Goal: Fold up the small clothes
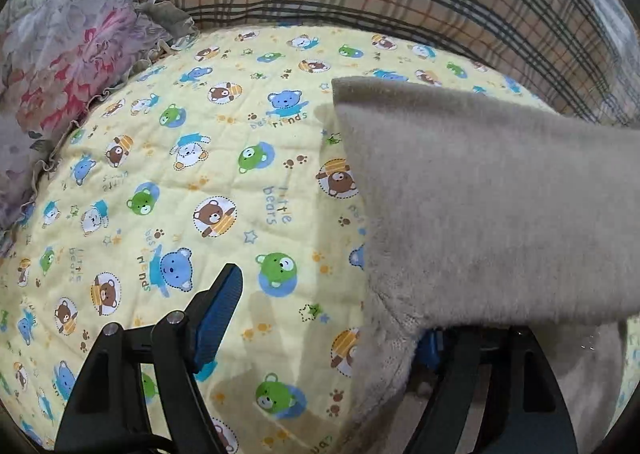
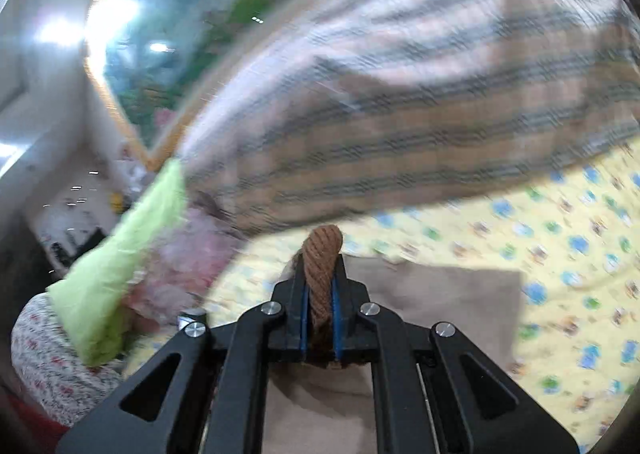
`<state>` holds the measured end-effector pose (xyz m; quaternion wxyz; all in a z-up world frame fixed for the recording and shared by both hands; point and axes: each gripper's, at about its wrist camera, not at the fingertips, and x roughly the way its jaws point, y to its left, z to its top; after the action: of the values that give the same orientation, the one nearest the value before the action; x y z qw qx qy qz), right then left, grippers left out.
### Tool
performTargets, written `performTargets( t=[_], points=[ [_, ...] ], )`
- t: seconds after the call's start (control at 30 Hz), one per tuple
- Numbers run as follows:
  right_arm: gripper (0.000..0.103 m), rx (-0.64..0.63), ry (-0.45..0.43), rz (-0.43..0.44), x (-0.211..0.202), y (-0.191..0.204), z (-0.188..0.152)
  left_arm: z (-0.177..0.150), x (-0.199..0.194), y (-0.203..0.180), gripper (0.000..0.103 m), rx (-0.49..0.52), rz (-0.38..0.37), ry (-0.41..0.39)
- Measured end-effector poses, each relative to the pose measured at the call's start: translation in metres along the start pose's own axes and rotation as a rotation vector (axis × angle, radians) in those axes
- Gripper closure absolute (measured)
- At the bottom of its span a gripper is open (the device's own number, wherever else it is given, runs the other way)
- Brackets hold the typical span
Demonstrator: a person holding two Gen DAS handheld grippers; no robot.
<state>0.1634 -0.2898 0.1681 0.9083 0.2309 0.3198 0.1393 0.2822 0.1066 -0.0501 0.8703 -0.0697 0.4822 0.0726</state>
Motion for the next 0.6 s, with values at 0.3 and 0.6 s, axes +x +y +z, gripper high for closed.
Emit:
performTargets(
  t=[0.3, 0.6],
  points=[
    [0.093, 0.183, 0.281, -0.217, 0.090, -0.125, -0.085, -0.017, -0.006, 0.028, 0.026, -0.121, -0.002, -0.008],
    [0.089, 0.225, 0.333, -0.220, 0.113, -0.138, -0.087, -0.034, -0.006, 0.048, 0.026, -0.168, -0.046, 0.021]
  ],
)
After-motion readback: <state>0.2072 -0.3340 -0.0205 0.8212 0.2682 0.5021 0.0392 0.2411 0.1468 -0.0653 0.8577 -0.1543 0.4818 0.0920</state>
